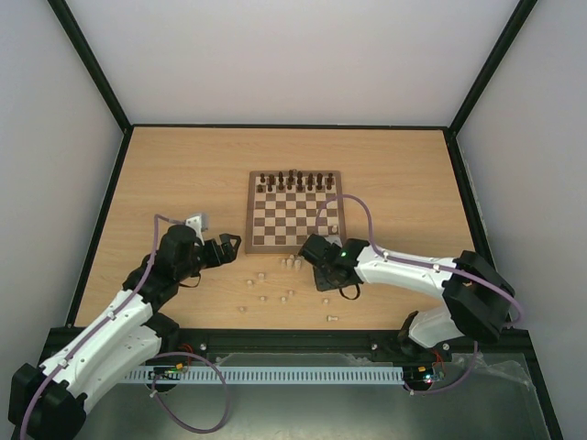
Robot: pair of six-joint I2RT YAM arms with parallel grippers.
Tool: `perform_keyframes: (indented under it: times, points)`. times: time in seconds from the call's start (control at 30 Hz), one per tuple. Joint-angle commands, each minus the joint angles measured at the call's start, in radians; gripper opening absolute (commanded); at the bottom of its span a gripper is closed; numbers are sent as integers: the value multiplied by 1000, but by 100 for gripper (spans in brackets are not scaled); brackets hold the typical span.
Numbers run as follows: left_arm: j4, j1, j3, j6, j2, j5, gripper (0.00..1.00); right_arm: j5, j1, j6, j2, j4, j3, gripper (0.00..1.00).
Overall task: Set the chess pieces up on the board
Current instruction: Pick up the chess piece at the center of the board, then place the chess piece on the chessboard.
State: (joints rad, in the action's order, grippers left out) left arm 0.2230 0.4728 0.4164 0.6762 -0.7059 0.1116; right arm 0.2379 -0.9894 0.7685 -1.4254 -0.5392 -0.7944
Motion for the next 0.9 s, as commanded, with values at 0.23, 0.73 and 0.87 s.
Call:
perform_keyframes:
  times: [0.23,0.73,0.87]
  points:
    - [-8,4,11,-12,-3,-4,99,-7,177,-196,-44,-37,-201,5]
    - [0,3,8,-8,13,-19,99,-12,260,-282,-232,-32,-324,6]
    - [-2,3,7,-7,15,-22,99,-13,271,-291,-252,-27,-330,6]
